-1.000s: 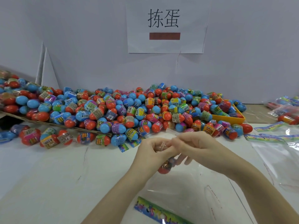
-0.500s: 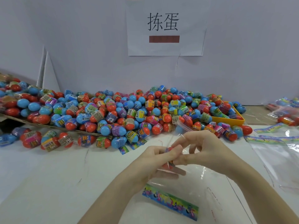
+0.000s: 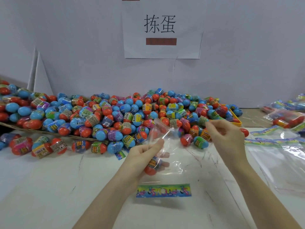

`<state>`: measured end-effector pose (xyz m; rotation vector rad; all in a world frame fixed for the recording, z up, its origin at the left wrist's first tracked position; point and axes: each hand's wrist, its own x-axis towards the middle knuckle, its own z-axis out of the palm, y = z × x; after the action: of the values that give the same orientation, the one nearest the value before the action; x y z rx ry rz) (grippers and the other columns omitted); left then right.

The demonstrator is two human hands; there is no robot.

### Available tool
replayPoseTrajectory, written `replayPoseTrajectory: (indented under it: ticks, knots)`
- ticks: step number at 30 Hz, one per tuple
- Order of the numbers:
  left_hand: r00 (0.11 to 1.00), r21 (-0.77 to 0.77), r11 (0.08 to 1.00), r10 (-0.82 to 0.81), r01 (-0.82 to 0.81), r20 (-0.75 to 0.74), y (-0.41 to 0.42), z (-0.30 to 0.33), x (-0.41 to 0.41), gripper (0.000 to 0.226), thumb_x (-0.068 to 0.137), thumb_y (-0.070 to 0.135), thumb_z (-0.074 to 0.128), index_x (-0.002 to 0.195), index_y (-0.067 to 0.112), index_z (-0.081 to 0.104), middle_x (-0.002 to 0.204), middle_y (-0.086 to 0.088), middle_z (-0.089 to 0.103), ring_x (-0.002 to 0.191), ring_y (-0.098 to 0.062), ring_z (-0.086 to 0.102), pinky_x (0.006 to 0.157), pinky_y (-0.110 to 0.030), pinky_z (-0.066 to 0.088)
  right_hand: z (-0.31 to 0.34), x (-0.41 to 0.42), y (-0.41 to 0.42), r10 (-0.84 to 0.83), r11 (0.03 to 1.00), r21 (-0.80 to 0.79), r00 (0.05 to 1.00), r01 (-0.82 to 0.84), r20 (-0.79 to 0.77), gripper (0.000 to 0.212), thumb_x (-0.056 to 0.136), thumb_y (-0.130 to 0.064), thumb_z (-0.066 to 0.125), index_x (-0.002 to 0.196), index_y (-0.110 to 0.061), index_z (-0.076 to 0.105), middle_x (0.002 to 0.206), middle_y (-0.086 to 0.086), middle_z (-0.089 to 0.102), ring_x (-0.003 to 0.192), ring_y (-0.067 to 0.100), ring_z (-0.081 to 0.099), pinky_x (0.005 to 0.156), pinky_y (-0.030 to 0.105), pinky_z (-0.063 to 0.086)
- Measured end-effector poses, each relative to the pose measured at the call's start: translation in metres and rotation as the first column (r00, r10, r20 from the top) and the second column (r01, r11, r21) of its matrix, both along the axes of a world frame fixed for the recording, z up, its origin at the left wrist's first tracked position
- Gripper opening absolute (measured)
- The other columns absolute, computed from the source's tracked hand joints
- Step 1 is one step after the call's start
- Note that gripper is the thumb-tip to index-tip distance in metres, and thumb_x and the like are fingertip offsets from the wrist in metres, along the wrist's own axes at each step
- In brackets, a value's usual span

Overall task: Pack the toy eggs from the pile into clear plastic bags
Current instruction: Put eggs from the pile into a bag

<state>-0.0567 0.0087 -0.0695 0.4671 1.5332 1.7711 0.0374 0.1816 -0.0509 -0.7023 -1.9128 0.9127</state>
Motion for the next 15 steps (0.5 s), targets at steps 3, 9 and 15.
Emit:
replayPoseTrajectory:
  ticks: [3,9,15]
  knots:
    - [1.0,-0.03,0.999,0.009,-0.01,-0.011,0.0,-0.002,-0.002,0.046,0.064,0.043,0.067,0.09,0.006,0.065,0.083,-0.004,0.074,0.06,-0.014,0.069,0.051,-0.018,0.051,-0.026,-0.004,0.016,-0.084,0.989,0.15,0.902,0.021,0.423,0.035,0.082,-0.024,0.068,0.115,-0.013,0.062,0.11,0.004,0.06,0.092,0.014,0.052,0.078,0.024,0.043]
    - [0.996,-0.071,0.995,-0.074,0.07,-0.046,-0.003,-0.004,-0.003,0.065,0.049,0.036,0.076,0.105,0.01,0.058,0.086,-0.008,0.074,0.077,-0.019,0.068,0.06,-0.02,0.048,-0.042,-0.01,0.018,-0.12,0.977,0.214,0.853,0.01,0.509,0.036,0.082,-0.02,0.069,0.115,-0.019,0.054,0.114,0.001,0.057,0.093,0.013,0.048,0.081,0.028,0.045]
    - [0.986,-0.097,0.987,-0.139,0.13,-0.088,-0.005,-0.003,-0.005,0.048,0.066,0.007,0.078,0.11,0.013,0.059,0.097,-0.002,0.073,0.09,-0.022,0.066,0.051,-0.014,0.044,-0.012,0.001,0.015,0.036,0.998,0.049,0.99,-0.043,0.134,0.033,0.074,-0.012,0.075,0.1,-0.018,0.056,0.098,-0.002,0.061,0.085,0.012,0.055,0.067,0.011,0.041]
